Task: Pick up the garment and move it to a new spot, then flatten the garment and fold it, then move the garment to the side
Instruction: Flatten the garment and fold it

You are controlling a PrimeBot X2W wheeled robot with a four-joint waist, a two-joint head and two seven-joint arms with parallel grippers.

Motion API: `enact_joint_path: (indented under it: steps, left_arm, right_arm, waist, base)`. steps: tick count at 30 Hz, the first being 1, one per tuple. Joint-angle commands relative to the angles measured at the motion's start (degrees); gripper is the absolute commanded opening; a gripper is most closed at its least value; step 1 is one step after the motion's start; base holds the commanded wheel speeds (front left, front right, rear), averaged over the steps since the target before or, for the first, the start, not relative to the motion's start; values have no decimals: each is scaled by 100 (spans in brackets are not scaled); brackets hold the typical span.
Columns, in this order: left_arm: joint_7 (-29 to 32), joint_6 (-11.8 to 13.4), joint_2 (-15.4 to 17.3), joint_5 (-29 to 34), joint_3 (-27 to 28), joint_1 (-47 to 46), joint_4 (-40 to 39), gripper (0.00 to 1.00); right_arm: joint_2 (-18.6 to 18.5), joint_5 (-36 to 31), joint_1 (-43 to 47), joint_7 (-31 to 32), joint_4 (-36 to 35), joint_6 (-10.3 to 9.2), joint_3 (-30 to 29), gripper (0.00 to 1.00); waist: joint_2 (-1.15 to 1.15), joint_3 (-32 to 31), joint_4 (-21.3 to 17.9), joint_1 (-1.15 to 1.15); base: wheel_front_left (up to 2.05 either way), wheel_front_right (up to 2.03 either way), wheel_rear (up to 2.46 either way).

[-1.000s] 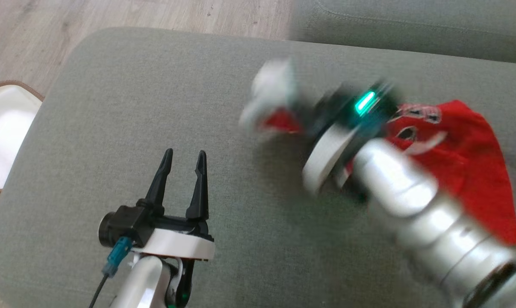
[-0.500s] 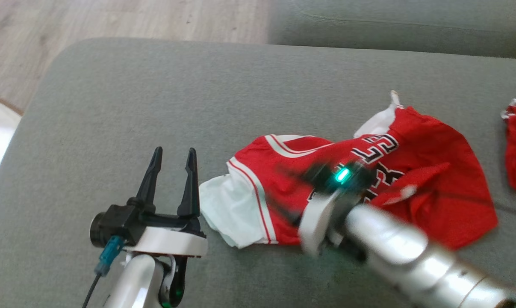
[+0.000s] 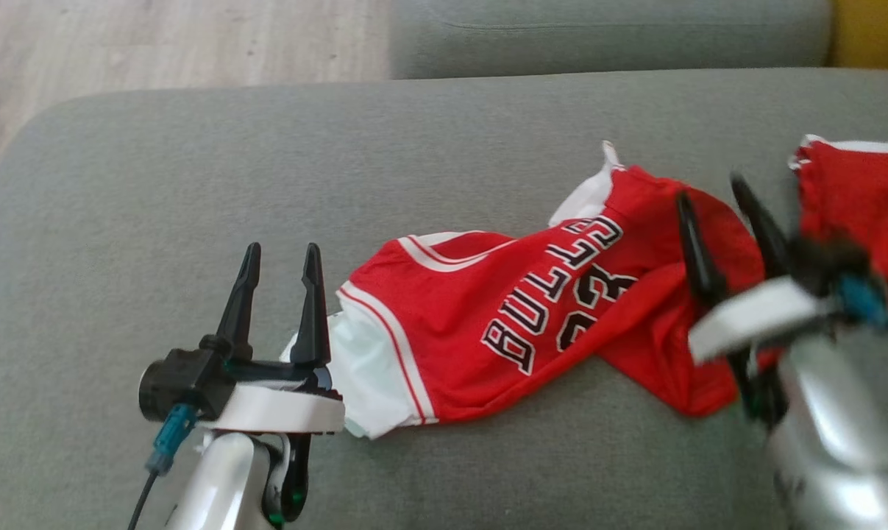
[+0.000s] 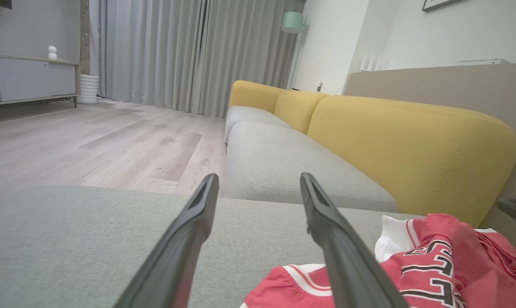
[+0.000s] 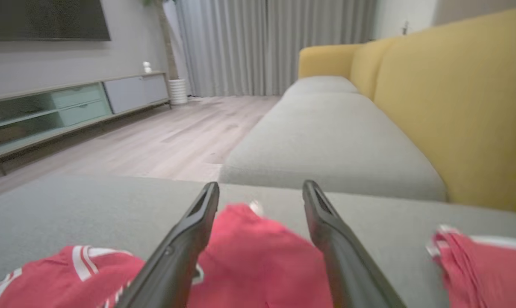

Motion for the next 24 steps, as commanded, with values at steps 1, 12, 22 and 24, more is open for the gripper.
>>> enact_joint_path:
  steps: [1,12,22,24]
  left_arm:
    - [-28,-29,21,51,201,-56,-201,100]
    - [-28,-85,21,86,178,-46,-163,100]
    - [-28,-86,21,31,0,-153,-105,100]
    - [-28,-80,21,18,-17,-167,-100,100]
  right_arm:
    - [262,-184,265,-67,-352,-4,-182,100]
    - [1001,-932,1500,247,-1496,-4,-1096,100]
    - [1027,-558,1044,1521,-1012,-4,-1381,100]
    - [1027,-368,932,1662,-859,-4,-1402,100]
  waist:
    - [0,16,-112,0]
    - [0,49,-282,0]
    - [0,161,-34,0]
    - [0,185,5,0]
  base:
    - [0,0,0]
    - [0,0,0]
    - [0,0,0]
    - [0,0,0]
